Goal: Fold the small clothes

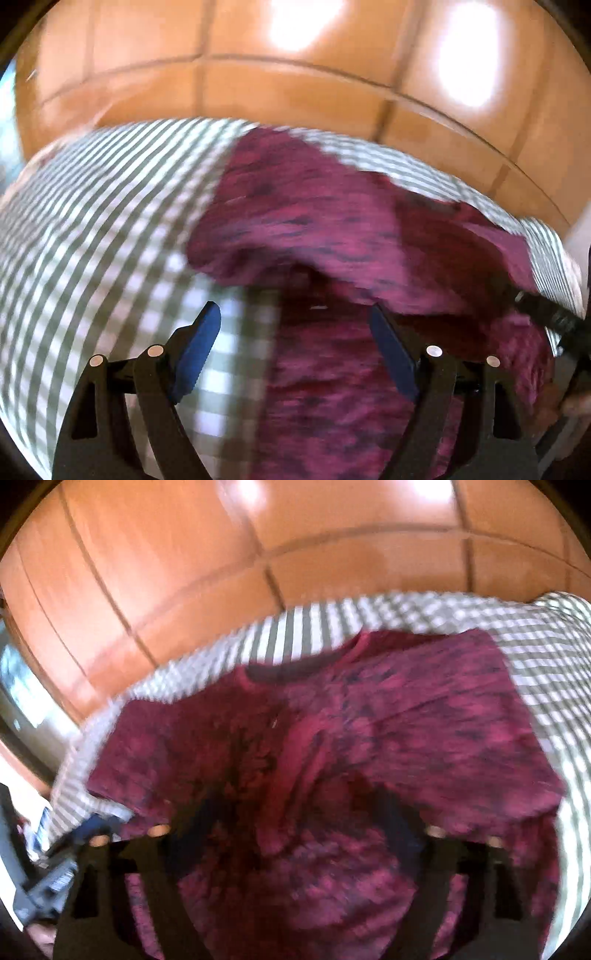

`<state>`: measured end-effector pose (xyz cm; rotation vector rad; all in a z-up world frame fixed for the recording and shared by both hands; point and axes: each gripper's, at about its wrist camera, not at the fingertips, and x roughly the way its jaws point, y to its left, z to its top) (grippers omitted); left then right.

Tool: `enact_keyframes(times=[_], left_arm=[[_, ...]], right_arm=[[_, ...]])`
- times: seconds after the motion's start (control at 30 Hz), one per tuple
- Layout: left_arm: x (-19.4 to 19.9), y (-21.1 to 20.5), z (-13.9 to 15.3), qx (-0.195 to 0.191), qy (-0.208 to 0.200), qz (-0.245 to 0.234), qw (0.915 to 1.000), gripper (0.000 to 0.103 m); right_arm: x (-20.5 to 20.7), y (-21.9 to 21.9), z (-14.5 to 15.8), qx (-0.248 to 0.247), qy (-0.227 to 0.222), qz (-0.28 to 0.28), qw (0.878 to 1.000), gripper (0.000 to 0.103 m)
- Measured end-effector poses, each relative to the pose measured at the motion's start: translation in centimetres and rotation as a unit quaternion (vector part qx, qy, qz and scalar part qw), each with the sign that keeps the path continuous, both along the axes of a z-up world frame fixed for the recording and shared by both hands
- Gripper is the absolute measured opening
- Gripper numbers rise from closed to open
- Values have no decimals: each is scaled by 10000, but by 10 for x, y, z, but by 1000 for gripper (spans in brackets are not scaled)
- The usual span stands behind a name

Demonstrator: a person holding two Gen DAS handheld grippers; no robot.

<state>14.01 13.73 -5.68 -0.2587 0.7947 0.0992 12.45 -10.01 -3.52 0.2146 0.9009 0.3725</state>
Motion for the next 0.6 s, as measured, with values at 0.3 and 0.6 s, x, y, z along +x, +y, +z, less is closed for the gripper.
enact_keyframes(times=[0.3,0.6], left_arm=[[35,32,-21,-387,482,634,9961,81],[56,30,-26,-142,706,801,9942,81]], right_arm=[[-20,5,71,-538,-1199,247,9910,9],[-33,-76,107,-750,-1783,-821,9777,9]])
